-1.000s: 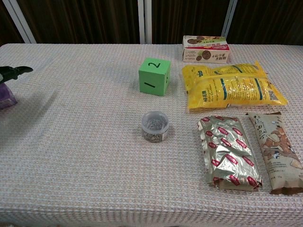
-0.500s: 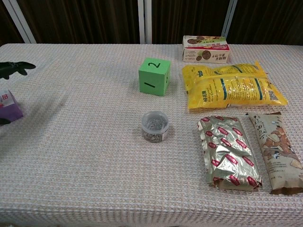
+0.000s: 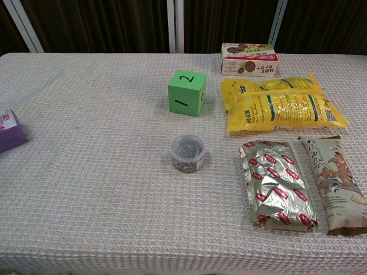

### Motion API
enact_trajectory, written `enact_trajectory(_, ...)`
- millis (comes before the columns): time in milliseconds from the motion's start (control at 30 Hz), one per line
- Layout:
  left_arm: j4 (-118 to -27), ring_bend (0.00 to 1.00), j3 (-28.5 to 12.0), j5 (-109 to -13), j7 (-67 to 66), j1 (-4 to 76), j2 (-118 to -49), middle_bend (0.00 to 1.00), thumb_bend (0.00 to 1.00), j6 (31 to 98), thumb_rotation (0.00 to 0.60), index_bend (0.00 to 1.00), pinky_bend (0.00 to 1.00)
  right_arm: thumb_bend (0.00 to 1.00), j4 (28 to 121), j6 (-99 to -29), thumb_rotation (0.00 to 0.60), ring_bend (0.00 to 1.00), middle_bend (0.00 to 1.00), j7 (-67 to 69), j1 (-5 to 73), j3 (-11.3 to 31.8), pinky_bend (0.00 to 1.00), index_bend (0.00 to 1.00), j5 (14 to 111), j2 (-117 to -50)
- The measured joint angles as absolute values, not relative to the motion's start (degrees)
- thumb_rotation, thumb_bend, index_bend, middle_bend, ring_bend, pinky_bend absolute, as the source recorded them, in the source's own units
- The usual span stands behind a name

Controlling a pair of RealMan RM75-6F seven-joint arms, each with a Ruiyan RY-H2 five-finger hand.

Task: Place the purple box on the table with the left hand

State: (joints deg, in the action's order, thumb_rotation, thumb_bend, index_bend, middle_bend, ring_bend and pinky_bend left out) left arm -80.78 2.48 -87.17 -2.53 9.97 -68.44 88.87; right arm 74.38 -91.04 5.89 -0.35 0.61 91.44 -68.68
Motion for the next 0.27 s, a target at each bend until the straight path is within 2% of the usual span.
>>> enact_trajectory(267, -81.36, 0.03, 5.31, -88.15, -0.36, 5.08, -65.11, 0.01, 0.03, 90.85, 0.114, 0.04, 0.18, 0.21, 72.88, -89.48, 0.600, 0.00, 0.00, 4.12, -0.56, 0.56, 0.00, 0.00, 90.15, -70.24)
